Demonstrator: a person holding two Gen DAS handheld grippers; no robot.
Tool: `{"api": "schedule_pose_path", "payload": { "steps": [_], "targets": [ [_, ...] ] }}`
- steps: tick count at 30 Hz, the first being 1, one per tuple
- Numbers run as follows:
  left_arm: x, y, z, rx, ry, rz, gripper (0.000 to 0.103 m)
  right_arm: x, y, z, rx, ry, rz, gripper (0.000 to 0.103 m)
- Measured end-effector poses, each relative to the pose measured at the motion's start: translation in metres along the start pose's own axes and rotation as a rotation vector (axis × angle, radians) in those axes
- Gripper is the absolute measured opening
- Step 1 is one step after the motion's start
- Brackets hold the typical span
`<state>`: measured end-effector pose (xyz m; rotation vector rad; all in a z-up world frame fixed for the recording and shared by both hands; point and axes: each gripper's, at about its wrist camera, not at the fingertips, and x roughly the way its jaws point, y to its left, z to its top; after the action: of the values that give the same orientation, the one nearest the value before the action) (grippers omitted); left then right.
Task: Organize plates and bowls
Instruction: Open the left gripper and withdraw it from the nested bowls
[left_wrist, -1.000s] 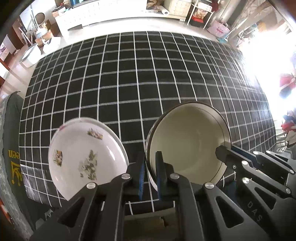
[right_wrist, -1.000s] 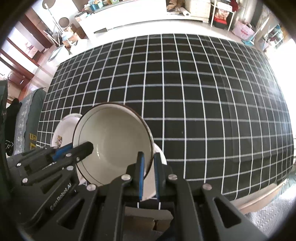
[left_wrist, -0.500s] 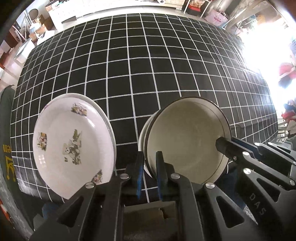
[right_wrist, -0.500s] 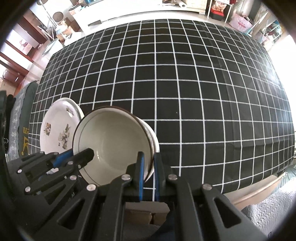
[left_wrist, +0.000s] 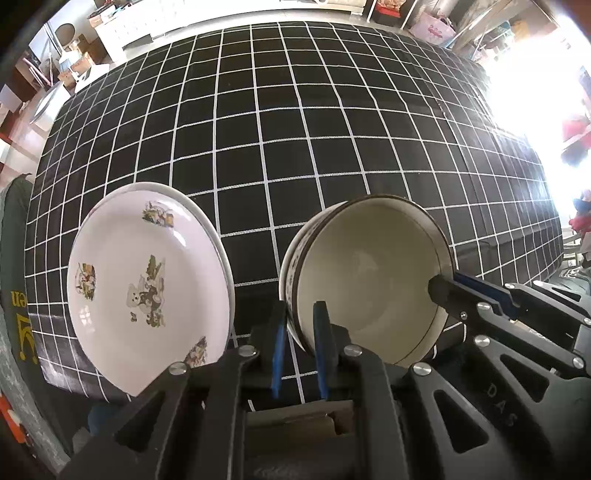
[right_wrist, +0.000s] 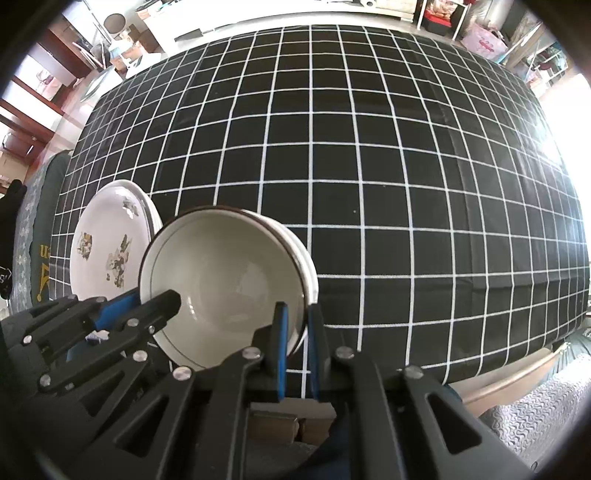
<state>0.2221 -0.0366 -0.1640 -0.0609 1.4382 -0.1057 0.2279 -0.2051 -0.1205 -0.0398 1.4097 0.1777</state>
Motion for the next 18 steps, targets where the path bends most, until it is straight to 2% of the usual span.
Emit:
{"api": "schedule_pose_path", "payload": {
  "steps": [6, 9, 10, 14, 18],
  "targets": [
    [0.002, -0.001, -0.005, 0.002, -0.02, -0.026, 0.012, -0.005, 0.001, -0.003, -0.027, -0.027, -0.022, 0.013],
    [-0.007, -0.001, -0.005, 0.015, -0.058, -0.027, 0.012, -0.012, -0.001, -0.004, -0.018, -0.053, -0.017, 0.014],
    [-0.01, -0.002, -0.006, 0.017, -0.069, -0.028, 0.012, -0.015, -0.001, -0.005, -0.016, -0.059, -0.014, 0.019],
    [-0.021, -0.004, -0.01, 0.035, -0.103, -0.045, 0.019, -0.029, 0.0, -0.012, -0.036, -0.12, -0.025, 0.051],
    [-0.033, -0.003, -0.016, 0.056, -0.147, -0.045, 0.03, -0.04, -0.003, -0.019, -0.04, -0.172, -0.035, 0.055]
  ]
}}
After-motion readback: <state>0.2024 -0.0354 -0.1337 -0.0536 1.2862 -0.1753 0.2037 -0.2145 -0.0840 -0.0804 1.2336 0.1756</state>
